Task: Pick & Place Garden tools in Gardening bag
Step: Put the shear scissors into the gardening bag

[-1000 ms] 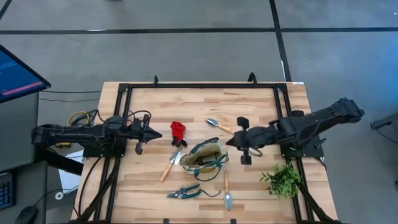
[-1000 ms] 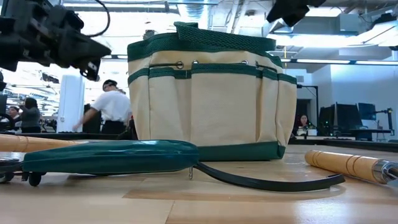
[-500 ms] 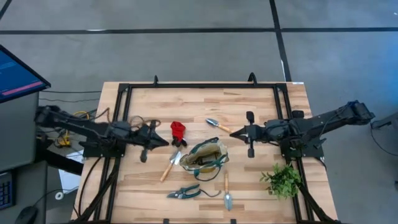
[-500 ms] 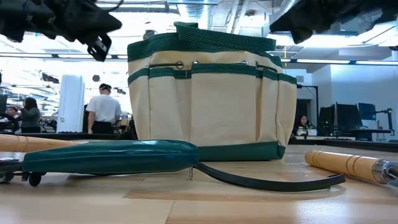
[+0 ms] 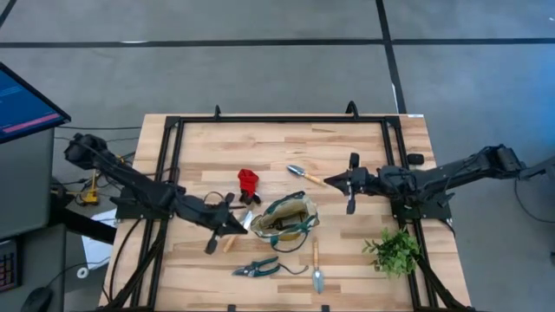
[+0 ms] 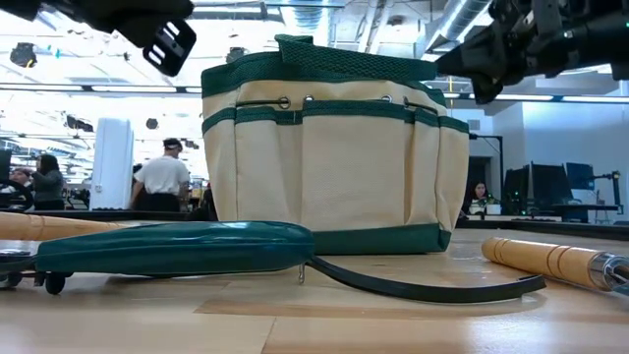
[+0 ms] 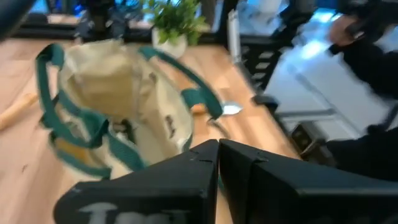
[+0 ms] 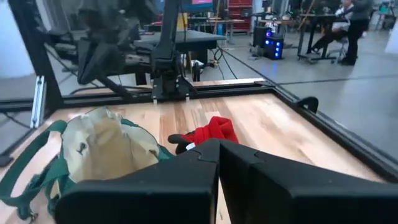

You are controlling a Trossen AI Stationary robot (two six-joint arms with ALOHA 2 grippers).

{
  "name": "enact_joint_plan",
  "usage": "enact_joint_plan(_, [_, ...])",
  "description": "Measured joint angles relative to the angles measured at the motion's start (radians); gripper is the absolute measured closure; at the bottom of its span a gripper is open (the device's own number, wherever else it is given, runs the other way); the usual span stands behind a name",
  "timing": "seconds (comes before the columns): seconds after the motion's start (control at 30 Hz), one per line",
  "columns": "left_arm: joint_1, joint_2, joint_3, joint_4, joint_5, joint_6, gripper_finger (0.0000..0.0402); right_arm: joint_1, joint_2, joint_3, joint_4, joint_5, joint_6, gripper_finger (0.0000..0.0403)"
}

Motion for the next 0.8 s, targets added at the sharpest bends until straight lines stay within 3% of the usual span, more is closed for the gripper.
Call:
enact_joint_plan(0.23, [-0.092,0.069,0.102,-0.103,-0.143,-0.021,0.04,-0.002,0.016,-0.035,0.019,0.022,0.119,0.0403])
enact_joint_plan(0.8, [-0.26,0.369,0.174,-0.049,-0.127,-0.131,0.0399,0.055,0.017,-0.035,0.015,0.016,0.208,0.0403])
